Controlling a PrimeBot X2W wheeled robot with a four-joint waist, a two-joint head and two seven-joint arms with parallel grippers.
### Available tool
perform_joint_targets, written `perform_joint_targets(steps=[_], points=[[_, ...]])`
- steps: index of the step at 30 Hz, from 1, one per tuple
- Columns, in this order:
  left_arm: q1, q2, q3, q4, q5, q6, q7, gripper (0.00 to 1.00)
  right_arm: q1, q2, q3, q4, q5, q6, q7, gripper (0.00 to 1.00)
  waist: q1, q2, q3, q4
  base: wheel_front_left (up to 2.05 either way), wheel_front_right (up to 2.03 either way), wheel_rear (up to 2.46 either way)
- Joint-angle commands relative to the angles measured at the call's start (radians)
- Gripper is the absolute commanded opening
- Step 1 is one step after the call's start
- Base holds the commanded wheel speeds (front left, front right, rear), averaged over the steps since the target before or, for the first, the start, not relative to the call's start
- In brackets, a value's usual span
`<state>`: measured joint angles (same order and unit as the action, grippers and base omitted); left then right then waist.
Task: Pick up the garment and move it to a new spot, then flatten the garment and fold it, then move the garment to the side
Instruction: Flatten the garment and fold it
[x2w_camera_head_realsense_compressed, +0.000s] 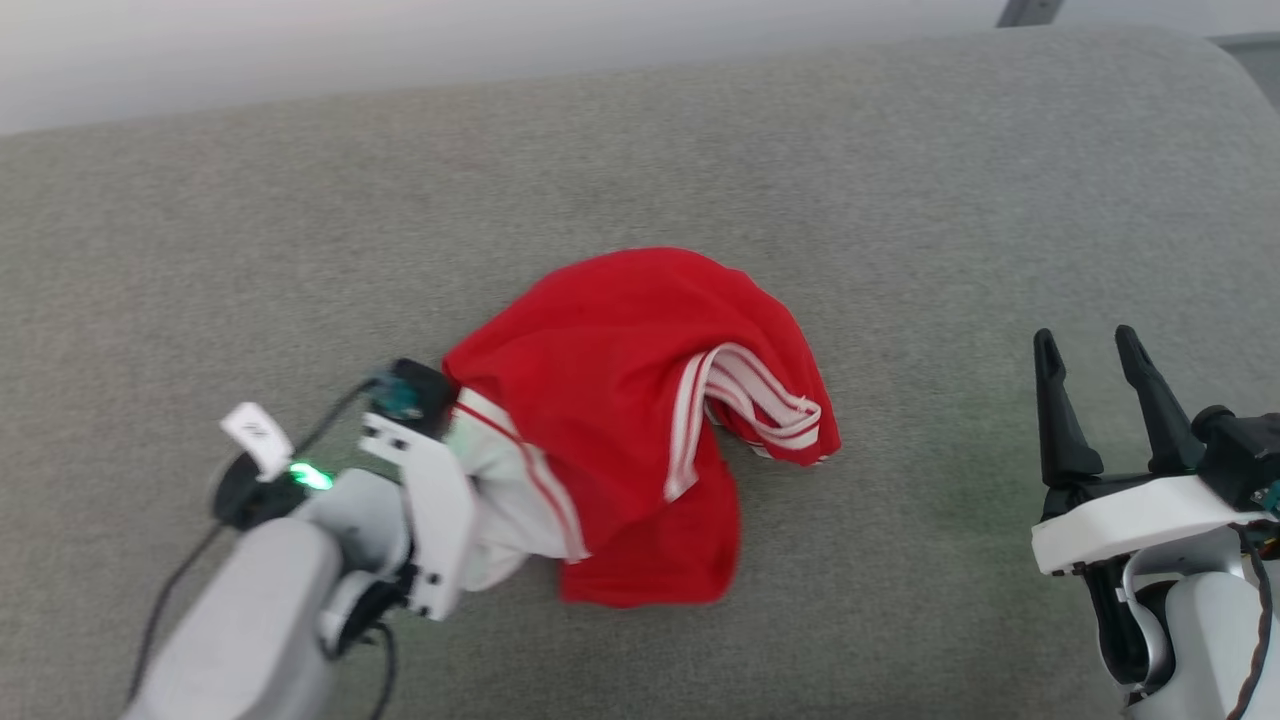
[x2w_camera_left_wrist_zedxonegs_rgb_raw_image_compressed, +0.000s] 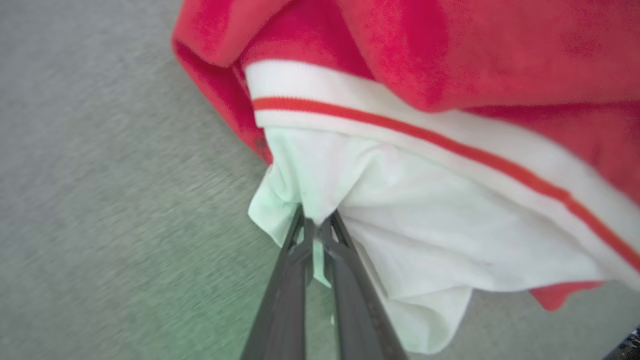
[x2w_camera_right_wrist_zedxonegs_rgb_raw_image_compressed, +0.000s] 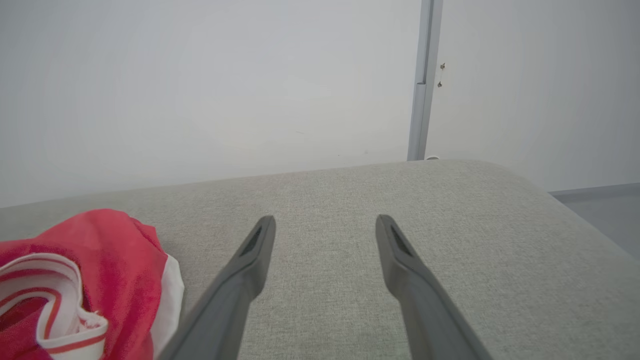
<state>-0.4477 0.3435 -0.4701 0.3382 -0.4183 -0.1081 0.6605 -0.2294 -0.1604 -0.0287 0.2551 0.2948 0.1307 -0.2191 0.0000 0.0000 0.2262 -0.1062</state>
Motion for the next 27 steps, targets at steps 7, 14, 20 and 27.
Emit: perform_joint_targets(steps=[7,14,20,27], points=[[0.063,0.118,0.087,-0.164,-0.029,0.055,0.048,0.0,0.007,-0.004,-0.003,-0.011,-0.007,0.0,0.01,1.0,0.0,0.0,-0.008,0.029,0.0,0.0,0.0],[0.142,0.219,0.181,-0.295,-0.059,0.123,0.107,0.0,0.008,-0.005,0.004,-0.012,-0.004,0.0,0.016,1.0,0.0,0.0,-0.012,0.039,0.0,0.0,0.0],[0.202,0.237,0.223,-0.243,-0.114,0.13,0.104,0.0,0.003,-0.008,0.015,-0.01,0.0,0.0,0.023,1.0,0.0,0.0,-0.014,0.038,0.0,0.0,0.0],[0.201,0.192,0.213,-0.109,-0.146,0.095,0.036,0.29,-0.006,-0.017,0.045,-0.013,0.004,0.0,0.05,1.0,0.0,0.0,-0.019,0.035,0.0,0.0,0.0]])
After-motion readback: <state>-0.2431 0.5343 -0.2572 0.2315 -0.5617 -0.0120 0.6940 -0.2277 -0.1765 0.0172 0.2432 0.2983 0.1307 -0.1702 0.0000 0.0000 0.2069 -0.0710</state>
